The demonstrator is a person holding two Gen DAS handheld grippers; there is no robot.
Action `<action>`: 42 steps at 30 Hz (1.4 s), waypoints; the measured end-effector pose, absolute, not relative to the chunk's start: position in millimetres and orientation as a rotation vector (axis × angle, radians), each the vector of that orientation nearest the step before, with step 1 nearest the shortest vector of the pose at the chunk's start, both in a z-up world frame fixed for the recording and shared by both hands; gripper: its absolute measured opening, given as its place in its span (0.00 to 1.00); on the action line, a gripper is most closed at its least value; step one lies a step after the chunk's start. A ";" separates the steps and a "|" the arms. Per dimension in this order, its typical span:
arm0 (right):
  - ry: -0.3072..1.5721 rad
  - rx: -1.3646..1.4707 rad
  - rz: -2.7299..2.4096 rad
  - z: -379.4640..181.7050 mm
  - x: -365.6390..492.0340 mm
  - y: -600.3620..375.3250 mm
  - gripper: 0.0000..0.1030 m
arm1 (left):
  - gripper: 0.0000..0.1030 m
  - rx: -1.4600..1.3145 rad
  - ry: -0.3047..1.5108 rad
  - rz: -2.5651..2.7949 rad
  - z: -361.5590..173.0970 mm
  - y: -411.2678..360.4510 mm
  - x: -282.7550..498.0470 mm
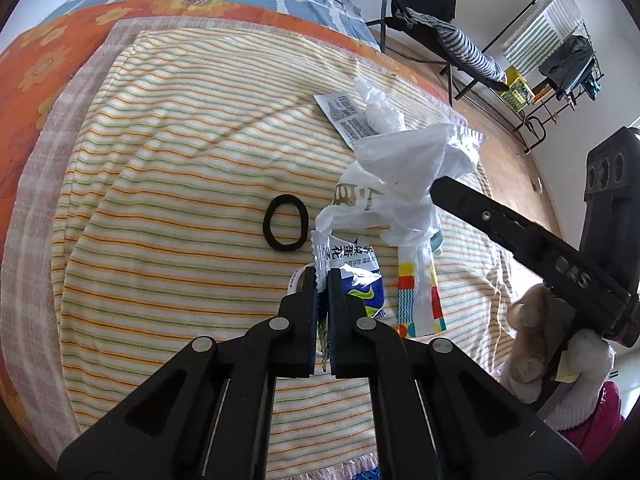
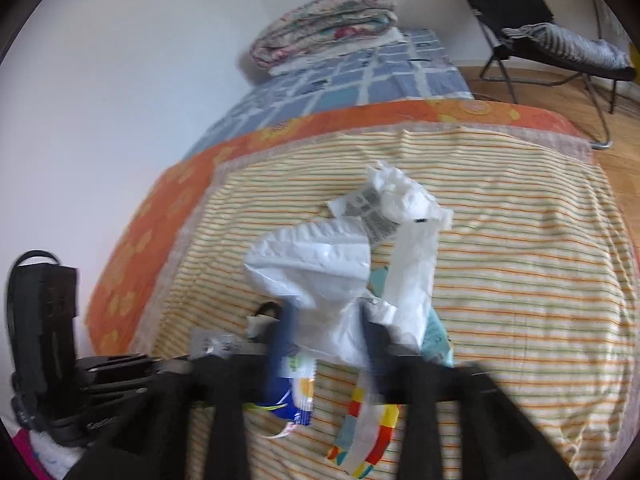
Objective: Collect trash
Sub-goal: 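Grasp the blue-green snack packet with the left tool while the right tool grasps the white plastic bag, then carry the snack packet and white bag down over the blue basket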
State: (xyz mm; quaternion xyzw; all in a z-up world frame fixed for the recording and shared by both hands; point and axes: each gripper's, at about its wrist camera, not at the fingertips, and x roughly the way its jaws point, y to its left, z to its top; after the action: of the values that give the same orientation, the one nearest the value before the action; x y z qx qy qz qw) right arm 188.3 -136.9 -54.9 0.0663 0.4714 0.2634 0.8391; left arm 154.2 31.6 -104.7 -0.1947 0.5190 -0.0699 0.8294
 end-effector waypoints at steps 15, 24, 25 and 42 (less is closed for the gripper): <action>0.945 0.038 0.526 -45.8 185.0 -125.4 0.22 | 0.02 -0.410 1.062 -0.143 -88.6 38.1 144.3; 0.885 0.095 0.548 -5.1 156.6 -152.6 0.22 | 0.02 -0.376 1.003 -0.170 -58.0 35.1 116.8; 0.879 0.093 0.549 -0.8 150.7 -155.7 0.22 | 0.02 -0.367 0.996 -0.174 -54.2 34.3 111.7; 0.883 0.070 0.580 16.8 36.8 -196.9 0.22 | 0.02 -0.262 0.993 -0.229 -40.3 19.2 23.0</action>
State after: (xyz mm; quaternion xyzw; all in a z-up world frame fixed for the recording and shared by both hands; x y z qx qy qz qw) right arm 36.8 -196.9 16.8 0.0336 0.4213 0.2766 0.8631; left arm 23.0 19.2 -40.3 -0.1252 0.4737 -0.1093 0.8648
